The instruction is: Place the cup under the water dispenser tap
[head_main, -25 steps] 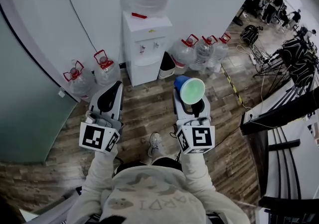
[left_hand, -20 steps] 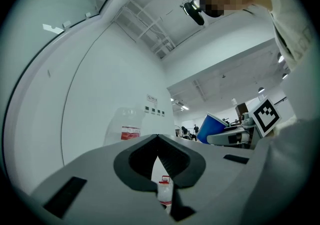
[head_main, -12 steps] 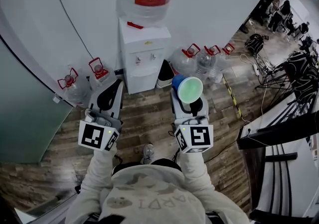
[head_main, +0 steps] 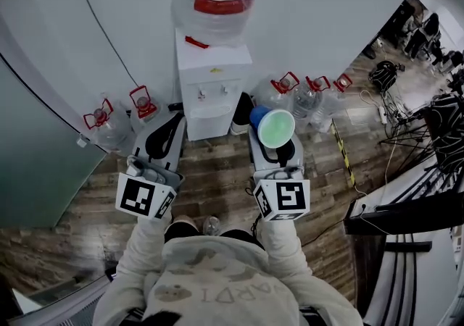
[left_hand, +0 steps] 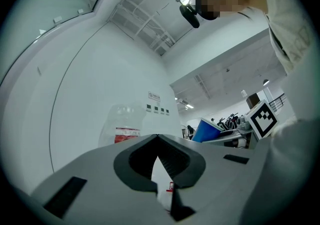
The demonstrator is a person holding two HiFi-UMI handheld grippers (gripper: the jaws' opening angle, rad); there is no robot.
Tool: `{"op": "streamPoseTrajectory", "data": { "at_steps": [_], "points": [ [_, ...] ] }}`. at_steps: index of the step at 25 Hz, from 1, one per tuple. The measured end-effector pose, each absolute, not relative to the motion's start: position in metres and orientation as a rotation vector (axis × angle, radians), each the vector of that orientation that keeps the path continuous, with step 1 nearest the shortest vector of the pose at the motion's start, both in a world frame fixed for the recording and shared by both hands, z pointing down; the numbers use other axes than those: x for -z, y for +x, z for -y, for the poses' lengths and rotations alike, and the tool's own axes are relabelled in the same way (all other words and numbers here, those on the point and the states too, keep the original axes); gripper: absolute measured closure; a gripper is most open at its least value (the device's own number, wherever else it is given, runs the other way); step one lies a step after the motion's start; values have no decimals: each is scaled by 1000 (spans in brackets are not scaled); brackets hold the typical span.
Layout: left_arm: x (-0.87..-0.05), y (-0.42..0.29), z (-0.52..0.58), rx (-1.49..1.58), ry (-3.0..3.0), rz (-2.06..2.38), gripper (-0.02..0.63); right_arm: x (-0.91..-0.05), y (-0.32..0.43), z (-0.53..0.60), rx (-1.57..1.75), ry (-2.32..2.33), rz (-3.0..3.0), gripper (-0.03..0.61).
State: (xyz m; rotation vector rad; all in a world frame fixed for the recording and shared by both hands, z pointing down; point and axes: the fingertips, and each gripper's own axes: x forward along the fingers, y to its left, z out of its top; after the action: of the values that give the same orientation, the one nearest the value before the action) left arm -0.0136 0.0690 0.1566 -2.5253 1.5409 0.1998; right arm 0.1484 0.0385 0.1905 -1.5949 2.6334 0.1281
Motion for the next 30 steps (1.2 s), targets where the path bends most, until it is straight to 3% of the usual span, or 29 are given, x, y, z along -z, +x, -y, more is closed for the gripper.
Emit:
{"op": "streamPoseTrajectory", "data": {
  "at_steps": [30],
  "points": [
    [-179,-45,131,-149,-2661,-1358,607,-225,101,141,-27,-1745,-2587,342]
  ]
}}
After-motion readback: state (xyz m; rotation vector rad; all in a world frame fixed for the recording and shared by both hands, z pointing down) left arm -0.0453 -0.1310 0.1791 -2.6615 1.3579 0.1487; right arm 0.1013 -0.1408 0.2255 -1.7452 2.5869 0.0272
